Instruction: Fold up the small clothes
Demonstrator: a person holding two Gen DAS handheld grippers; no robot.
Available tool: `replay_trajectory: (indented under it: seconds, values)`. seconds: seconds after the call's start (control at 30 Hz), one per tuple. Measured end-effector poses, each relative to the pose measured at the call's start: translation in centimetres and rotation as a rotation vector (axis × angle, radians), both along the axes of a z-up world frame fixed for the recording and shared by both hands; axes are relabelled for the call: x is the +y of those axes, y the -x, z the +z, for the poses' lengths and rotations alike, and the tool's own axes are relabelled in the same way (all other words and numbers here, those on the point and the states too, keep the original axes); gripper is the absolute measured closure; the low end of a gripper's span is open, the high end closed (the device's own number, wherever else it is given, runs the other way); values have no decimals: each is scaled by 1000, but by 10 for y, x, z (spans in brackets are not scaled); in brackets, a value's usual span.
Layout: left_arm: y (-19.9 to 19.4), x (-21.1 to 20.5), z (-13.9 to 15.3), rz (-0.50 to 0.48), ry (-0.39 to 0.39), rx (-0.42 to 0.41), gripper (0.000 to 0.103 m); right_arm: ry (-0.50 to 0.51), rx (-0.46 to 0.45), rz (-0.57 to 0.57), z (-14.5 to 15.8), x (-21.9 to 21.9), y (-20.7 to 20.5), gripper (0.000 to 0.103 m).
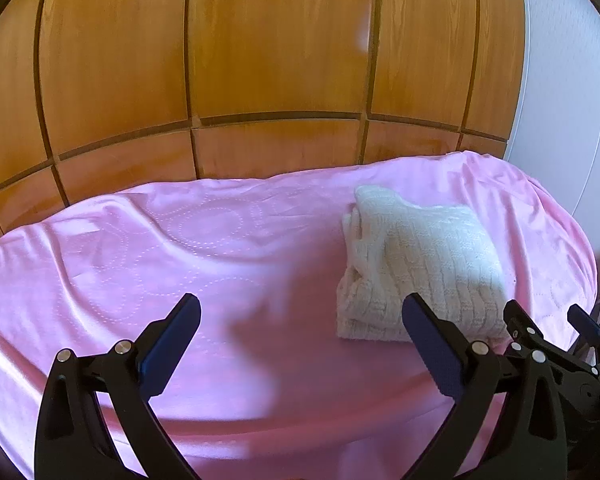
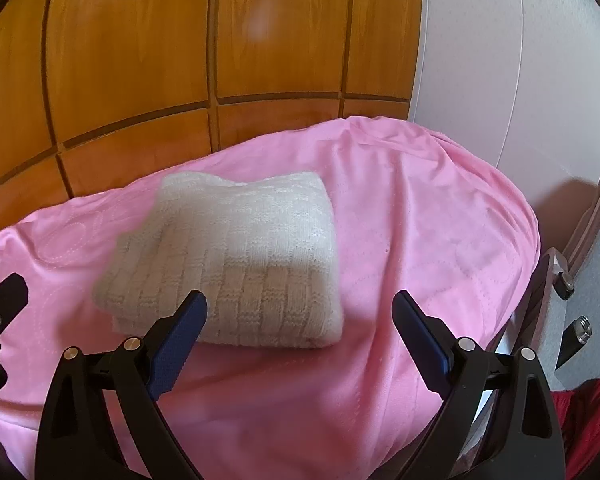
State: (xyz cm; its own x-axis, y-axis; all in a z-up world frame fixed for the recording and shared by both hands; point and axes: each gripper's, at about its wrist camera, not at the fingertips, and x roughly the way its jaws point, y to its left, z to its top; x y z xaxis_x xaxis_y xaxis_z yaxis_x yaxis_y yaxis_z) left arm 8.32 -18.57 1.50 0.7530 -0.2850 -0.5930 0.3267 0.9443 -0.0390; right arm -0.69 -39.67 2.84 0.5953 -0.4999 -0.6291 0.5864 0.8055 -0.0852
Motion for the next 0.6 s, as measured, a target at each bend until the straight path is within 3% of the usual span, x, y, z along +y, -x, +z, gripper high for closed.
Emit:
replay_trajectory:
  seconds: [0.6]
  values:
    - [4,-2,4,6,7,-3,2,4,-10,6,2,9,5,8]
